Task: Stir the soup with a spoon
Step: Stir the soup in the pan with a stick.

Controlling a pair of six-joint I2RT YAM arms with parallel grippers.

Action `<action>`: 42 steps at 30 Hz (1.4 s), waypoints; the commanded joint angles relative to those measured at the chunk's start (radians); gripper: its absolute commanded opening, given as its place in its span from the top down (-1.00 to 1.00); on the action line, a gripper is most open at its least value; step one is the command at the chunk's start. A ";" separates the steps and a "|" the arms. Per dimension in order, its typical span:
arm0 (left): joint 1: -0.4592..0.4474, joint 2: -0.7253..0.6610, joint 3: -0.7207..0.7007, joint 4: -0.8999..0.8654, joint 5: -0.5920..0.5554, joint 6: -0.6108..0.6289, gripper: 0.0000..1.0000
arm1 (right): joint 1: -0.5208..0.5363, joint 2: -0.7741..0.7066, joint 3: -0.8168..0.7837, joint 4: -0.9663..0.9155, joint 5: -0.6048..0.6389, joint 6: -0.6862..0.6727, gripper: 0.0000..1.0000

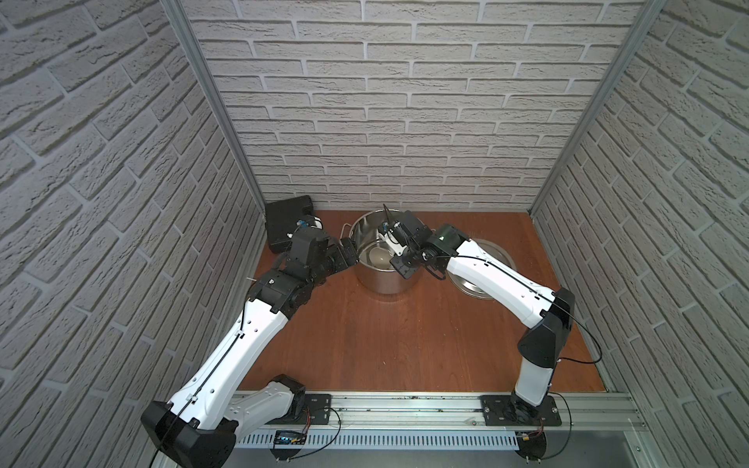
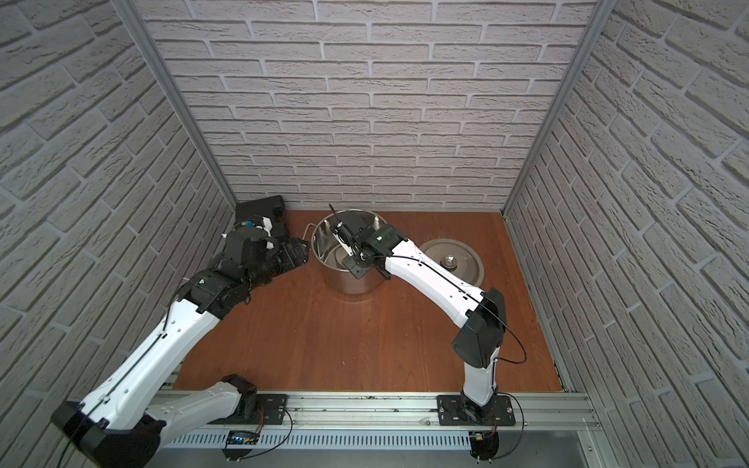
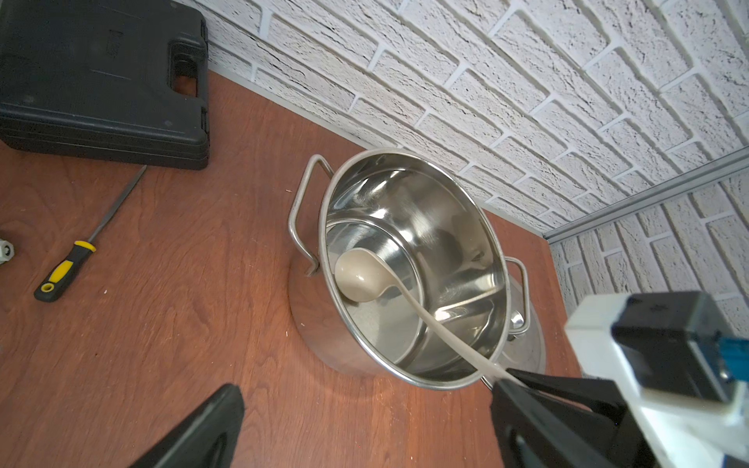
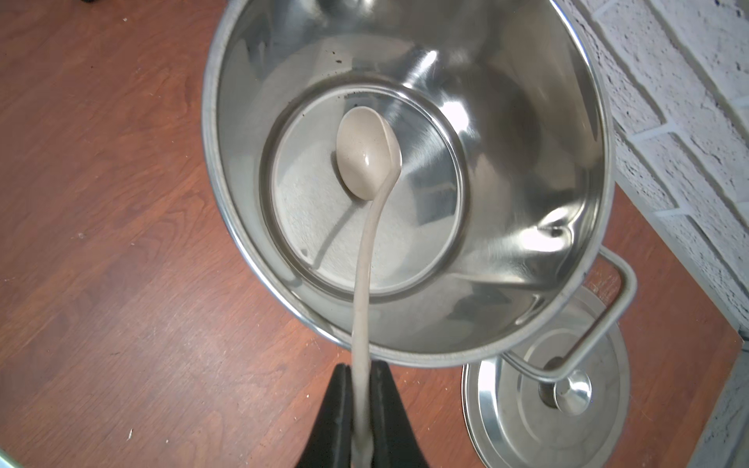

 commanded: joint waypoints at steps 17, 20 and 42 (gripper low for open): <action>-0.146 -0.061 -0.112 0.198 0.058 0.422 -0.96 | -0.092 0.036 0.132 0.007 0.062 -0.006 0.95; -0.168 -0.051 -0.107 0.195 0.041 0.460 -0.97 | -0.089 0.074 0.184 0.001 0.022 0.001 0.94; -0.194 -0.068 -0.129 0.208 -0.053 0.504 -0.96 | -0.019 -0.102 -0.009 -0.018 -0.002 0.017 0.95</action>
